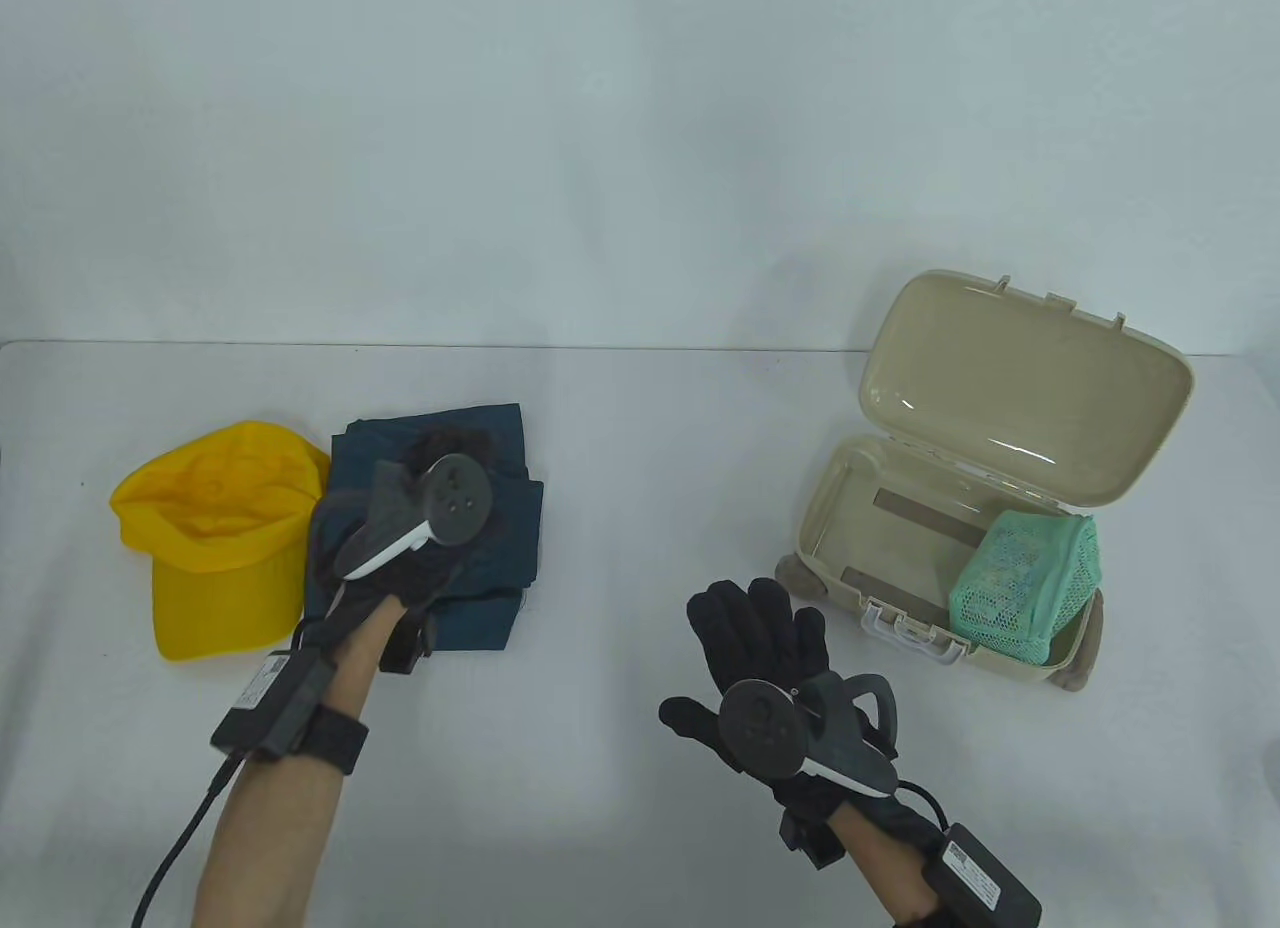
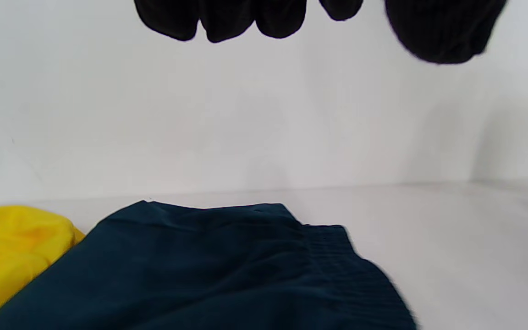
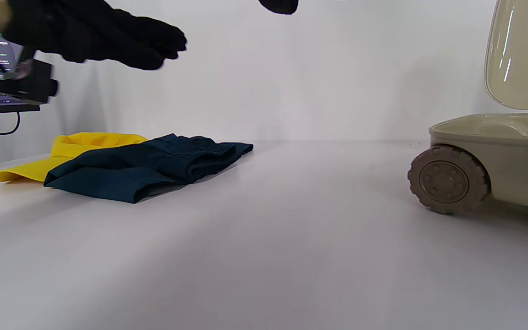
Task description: Pack suitcase
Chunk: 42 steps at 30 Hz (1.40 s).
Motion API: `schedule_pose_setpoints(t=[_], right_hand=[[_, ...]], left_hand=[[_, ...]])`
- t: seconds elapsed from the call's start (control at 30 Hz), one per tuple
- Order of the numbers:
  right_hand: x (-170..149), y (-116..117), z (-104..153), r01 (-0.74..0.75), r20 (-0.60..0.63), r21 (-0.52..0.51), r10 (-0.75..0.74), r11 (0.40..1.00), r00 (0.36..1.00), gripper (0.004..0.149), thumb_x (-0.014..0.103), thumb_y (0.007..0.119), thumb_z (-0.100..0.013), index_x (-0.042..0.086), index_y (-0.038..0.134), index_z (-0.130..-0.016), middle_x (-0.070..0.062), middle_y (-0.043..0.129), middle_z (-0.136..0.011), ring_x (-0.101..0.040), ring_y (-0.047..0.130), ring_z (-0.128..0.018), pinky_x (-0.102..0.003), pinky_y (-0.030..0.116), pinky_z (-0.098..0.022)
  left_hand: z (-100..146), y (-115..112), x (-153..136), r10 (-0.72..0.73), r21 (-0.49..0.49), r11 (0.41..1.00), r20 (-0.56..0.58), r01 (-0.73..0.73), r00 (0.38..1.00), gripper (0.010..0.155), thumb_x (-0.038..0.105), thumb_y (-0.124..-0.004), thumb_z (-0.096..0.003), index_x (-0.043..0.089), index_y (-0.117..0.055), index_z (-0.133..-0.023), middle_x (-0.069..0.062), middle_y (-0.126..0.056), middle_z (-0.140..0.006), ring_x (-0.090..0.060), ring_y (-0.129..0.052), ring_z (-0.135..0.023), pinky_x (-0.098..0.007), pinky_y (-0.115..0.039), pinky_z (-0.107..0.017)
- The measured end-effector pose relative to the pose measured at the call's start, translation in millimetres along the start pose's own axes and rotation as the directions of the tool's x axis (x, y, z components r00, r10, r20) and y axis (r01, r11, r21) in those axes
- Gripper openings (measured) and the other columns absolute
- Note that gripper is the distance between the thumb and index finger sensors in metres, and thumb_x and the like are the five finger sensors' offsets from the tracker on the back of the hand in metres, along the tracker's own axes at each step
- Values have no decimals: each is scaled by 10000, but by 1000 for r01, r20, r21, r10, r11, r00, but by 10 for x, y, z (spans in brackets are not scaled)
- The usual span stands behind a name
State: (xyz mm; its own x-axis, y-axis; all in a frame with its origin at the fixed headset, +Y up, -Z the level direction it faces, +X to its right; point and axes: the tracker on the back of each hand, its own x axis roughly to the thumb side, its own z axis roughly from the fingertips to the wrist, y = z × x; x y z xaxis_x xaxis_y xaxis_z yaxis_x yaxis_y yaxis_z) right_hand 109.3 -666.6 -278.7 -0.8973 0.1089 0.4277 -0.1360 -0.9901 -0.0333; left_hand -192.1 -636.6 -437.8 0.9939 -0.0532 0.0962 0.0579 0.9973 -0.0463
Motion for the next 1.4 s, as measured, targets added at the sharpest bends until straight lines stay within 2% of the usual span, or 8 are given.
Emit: schedule_pose_setpoints(t=[0.17, 0.43, 0.57, 0.77, 0.97, 1.1, 1.2, 1.4], right_hand=[[-32, -7, -7, 13, -8, 4, -13, 1000, 1000, 919, 737, 451, -449, 171, 273, -1150, -112, 359, -1237, -486, 371, -1129, -692, 371, -747], [-105, 10, -42, 31, -31, 21, -30, 999, 999, 918, 736, 455, -450, 170, 283, -1151, -113, 371, -1235, -489, 384, -1128, -690, 377, -748], [-129, 13, -38, 40, -37, 38, -38, 998, 999, 913, 732, 459, -453, 168, 289, -1151, -115, 376, -1234, -492, 393, -1126, -693, 381, -745], [-167, 19, -52, 43, -59, 41, -41, 998, 997, 910, 729, 462, -454, 167, 295, -1150, -118, 382, -1233, -492, 403, -1124, -697, 390, -741], [-170, 32, -55, 44, -63, 47, -41, 998, 997, 900, 721, 467, -459, 166, 306, -1149, -120, 392, -1229, -485, 422, -1124, -697, 394, -739], [-156, 27, -47, 31, -56, 39, -29, 999, 998, 888, 714, 473, -463, 168, 322, -1147, -121, 406, -1226, -482, 444, -1121, -697, 399, -738], [-160, 21, -46, 33, -58, 31, -31, 999, 998, 878, 709, 479, -466, 173, 330, -1146, -120, 416, -1223, -478, 452, -1121, -695, 400, -738], [-179, 18, -46, 40, -69, 33, -37, 999, 997, 872, 706, 481, -468, 174, 342, -1144, -120, 426, -1221, -474, 464, -1120, -693, 403, -739]], left_hand=[[-511, -217, 166, -141, -78, 988, -50, 137, 989, 810, 487, -750, -477, 384, -272, -1122, -2, -361, -1234, -322, -420, -1169, -499, -473, -835], [-924, -664, 286, -224, -247, 947, -54, 205, 973, 826, 442, -785, -473, 382, -276, -1120, 44, -428, -1224, -300, -452, -1171, -499, -479, -835], [-1004, -820, 332, -269, -359, 900, -12, 247, 963, 844, 449, -794, -468, 378, -270, -1126, 64, -454, -1225, -298, -459, -1176, -515, -474, -834], [-991, -871, 329, -271, -311, 914, 6, 260, 962, 842, 452, -794, -455, 357, -298, -1129, 94, -610, -1137, -242, -621, -1136, -553, -526, -815], [-922, -889, 297, -243, -292, 927, 11, 236, 970, 573, 439, -779, -464, 372, -610, -1007, 169, -803, -865, -153, -876, -892, -538, -619, -783], [-855, -759, 171, -178, -250, 954, -16, 168, 984, 485, 436, -736, -485, 405, -663, -963, 149, -801, -871, -131, -961, -763, -489, -691, -757], [-794, -486, -10, -75, -198, 978, -55, 63, 996, 477, 424, -726, -492, 412, -657, -965, 127, -807, -889, -52, -996, -590, -428, -768, -704], [-579, 477, -528, -7, 41, 999, -168, 14, 986, 470, 425, -726, -490, 410, -680, -958, 120, -890, -796, 6, -985, -348, -349, -870, -547]])
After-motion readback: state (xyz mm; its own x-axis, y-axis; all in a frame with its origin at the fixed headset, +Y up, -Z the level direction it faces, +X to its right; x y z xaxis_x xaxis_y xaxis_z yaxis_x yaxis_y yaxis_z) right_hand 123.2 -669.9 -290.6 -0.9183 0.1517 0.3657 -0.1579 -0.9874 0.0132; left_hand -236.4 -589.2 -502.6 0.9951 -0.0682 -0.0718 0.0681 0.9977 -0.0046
